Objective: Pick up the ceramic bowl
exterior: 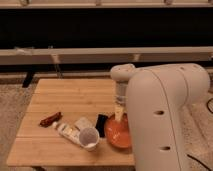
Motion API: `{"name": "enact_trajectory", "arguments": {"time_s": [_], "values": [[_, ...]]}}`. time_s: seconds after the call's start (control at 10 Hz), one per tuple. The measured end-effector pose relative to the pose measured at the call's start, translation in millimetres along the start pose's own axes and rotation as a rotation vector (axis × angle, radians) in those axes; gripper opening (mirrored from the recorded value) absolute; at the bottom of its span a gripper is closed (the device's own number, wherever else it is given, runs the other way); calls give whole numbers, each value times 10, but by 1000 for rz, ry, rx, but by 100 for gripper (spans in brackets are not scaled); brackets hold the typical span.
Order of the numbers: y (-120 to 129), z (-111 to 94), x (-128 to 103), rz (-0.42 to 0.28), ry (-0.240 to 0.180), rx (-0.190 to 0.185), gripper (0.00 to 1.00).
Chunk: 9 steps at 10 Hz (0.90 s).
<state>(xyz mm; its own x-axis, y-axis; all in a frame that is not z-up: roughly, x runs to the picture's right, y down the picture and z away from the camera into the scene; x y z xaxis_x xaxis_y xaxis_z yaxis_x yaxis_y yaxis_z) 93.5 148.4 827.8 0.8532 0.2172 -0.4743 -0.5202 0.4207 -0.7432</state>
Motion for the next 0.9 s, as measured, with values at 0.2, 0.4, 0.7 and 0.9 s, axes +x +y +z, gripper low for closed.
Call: {"name": "enact_trajectory", "arguments": {"time_s": [0.2, 0.4, 0.7, 0.9], "values": [[-39, 102, -44, 15, 24, 8, 69], [-80, 211, -94, 26, 58, 1, 63], [-130, 261, -80, 42, 92, -52, 32], [-131, 283, -86, 42, 123, -67, 14]]}}
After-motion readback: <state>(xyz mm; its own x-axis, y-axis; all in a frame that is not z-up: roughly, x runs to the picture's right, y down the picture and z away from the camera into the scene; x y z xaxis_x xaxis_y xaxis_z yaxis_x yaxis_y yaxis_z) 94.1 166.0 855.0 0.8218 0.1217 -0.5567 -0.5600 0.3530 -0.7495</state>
